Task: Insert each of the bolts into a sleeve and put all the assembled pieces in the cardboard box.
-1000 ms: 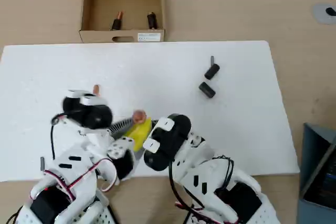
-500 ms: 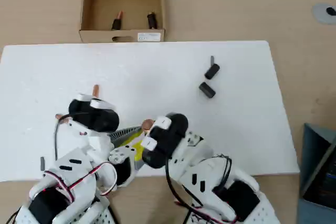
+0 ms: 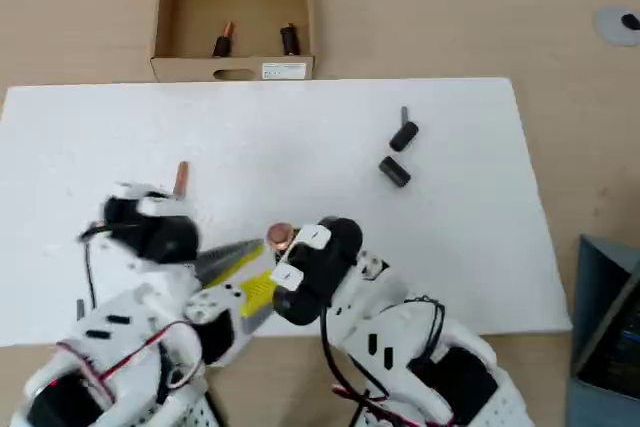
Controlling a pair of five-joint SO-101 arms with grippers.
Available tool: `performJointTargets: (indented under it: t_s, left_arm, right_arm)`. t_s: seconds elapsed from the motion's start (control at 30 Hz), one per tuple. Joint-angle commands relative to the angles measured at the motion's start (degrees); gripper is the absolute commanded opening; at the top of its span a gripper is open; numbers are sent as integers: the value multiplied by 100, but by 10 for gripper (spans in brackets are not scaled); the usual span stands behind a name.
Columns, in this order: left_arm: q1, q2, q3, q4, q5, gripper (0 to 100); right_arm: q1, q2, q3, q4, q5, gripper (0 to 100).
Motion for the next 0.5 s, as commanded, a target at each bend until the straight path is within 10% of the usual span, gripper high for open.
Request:
performJointTargets:
  t_s: [0.0,0.47]
  left_arm:
    - [-448,22,-352,114,-369,174]
    - [-2154,-4,-299,79,-624,10]
  right_arm:
    - [-13,-629,-22,-149,35,9]
    - [391,-629,-31,-149,-9,9]
